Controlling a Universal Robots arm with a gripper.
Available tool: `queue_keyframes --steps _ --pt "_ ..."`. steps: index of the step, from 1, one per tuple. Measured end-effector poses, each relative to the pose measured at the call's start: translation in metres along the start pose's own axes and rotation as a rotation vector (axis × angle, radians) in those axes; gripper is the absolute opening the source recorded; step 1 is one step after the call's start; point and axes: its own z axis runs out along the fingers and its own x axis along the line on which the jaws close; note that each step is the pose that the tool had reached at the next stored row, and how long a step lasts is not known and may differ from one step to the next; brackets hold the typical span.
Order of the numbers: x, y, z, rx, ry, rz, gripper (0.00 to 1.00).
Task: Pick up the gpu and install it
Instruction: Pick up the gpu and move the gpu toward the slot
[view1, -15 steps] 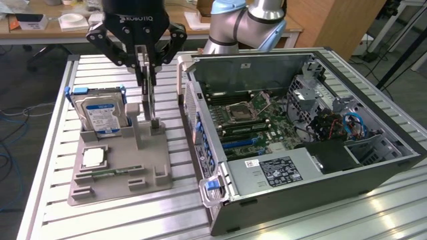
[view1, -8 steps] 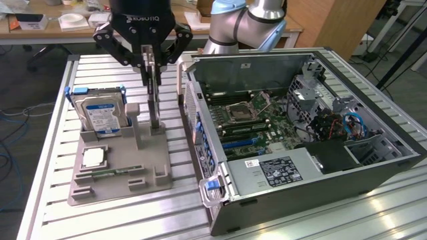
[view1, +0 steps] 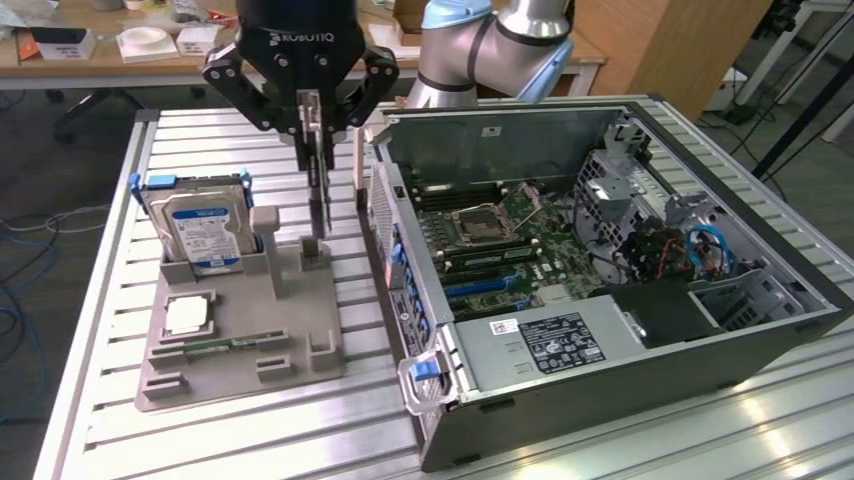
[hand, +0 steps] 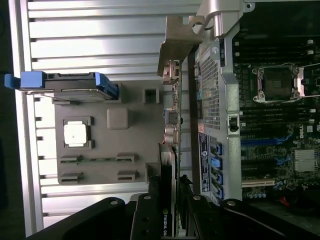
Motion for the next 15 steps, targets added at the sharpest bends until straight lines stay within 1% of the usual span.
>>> queue_keyframes --steps 3,15 --pt "-0.004 0.0003 0.0002 0.0000 -0.0001 0.000 0.26" --pt "-0.014 0.0010 0.0008 -0.0001 0.0000 0.000 0.26"
